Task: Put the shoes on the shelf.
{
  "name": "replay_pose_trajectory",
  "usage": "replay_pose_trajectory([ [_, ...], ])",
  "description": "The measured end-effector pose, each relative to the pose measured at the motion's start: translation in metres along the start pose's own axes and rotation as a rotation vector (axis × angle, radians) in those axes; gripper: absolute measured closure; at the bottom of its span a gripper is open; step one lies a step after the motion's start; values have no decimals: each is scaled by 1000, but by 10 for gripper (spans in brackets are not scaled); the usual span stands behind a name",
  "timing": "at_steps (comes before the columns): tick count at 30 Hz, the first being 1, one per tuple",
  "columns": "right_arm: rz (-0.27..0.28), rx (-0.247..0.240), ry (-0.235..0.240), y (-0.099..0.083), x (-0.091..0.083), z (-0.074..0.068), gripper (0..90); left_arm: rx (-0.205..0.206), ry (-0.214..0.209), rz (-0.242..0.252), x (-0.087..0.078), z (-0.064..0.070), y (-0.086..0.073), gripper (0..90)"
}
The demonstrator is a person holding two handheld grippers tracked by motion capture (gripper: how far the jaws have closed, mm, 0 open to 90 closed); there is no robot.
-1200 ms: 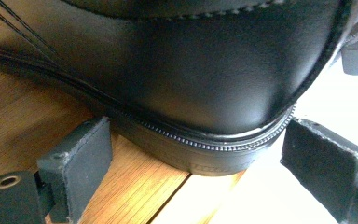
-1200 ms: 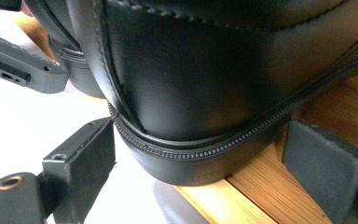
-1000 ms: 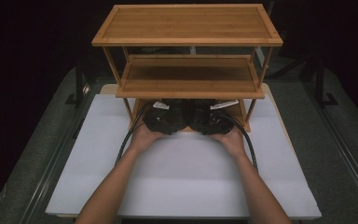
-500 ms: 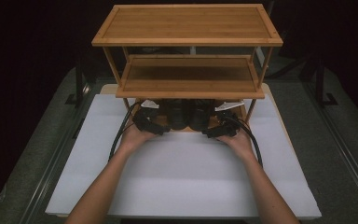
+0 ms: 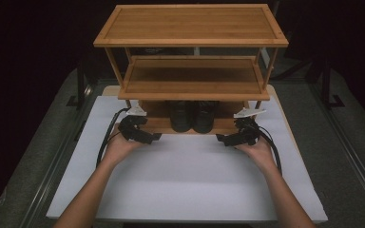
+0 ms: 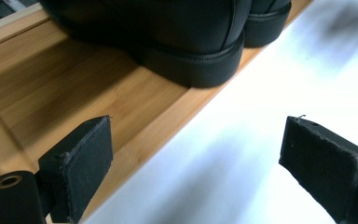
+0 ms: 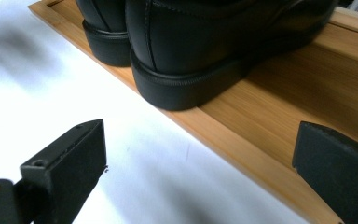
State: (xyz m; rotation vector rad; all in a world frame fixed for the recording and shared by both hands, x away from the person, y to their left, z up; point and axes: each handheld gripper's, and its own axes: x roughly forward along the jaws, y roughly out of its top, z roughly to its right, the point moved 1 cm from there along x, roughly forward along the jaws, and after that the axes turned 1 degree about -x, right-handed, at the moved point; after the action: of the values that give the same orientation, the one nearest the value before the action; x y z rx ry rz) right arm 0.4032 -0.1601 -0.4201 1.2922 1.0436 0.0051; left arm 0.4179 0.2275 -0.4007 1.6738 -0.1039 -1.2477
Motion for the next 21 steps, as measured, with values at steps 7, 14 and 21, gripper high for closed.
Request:
replay_pose_trajectory([
  [7, 10, 12, -27, -16, -26, 6, 26, 21, 30, -23, -23, 2, -17, 90],
  [14, 13, 13, -42, -33, -46, 6, 27, 33, 50, -32, -43, 8, -33, 89],
  [21, 10, 6, -52, -52, -65, 3, 26, 48, 82, -36, -66, 18, -56, 90],
])
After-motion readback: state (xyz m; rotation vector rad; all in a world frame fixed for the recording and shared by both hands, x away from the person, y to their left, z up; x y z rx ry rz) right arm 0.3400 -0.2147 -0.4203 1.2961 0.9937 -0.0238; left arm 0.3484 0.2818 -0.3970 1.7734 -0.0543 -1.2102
